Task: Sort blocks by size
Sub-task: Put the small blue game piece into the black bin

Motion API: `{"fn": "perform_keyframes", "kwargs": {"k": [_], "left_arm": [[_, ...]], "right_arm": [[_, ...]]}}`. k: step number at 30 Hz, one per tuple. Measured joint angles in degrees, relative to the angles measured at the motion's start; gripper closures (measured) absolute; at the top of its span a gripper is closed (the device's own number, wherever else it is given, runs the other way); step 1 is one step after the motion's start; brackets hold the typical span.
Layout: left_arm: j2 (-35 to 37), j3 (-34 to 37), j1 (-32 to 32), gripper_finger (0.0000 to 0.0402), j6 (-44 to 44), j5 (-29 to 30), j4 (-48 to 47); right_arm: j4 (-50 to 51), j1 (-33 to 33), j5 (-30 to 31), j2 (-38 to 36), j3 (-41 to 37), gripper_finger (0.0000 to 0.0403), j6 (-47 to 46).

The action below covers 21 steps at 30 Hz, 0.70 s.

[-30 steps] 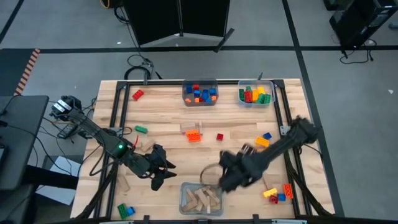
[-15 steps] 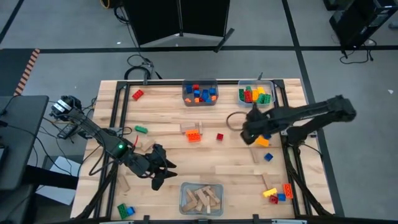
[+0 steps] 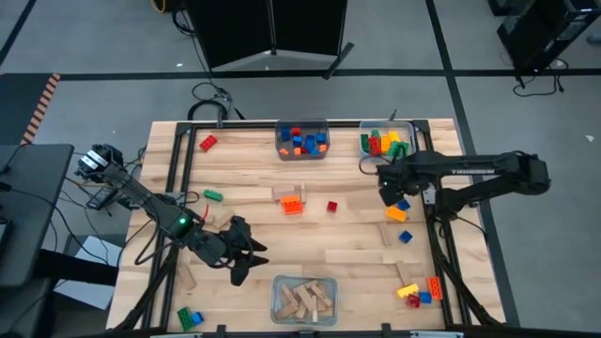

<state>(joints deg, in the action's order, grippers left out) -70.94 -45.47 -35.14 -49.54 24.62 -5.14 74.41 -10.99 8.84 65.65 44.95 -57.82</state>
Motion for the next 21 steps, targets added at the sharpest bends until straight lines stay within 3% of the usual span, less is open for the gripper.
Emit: {"fn": "perform_keyframes", "kwargs": {"k": [11,21], "left_arm": [[0.0,0.0,0.3,0.0209,0.0,1.8,0.1],[0.0,0.0,0.3,0.0209,-0.1,1.9,0.2]], "right_arm": [[-2.7,-14.3,-5.2,10.0,-0.9,0.0102,18.2],[-3.5,-16.0,-6.1,22.3,-0.9,0.0076,21.5]]}}
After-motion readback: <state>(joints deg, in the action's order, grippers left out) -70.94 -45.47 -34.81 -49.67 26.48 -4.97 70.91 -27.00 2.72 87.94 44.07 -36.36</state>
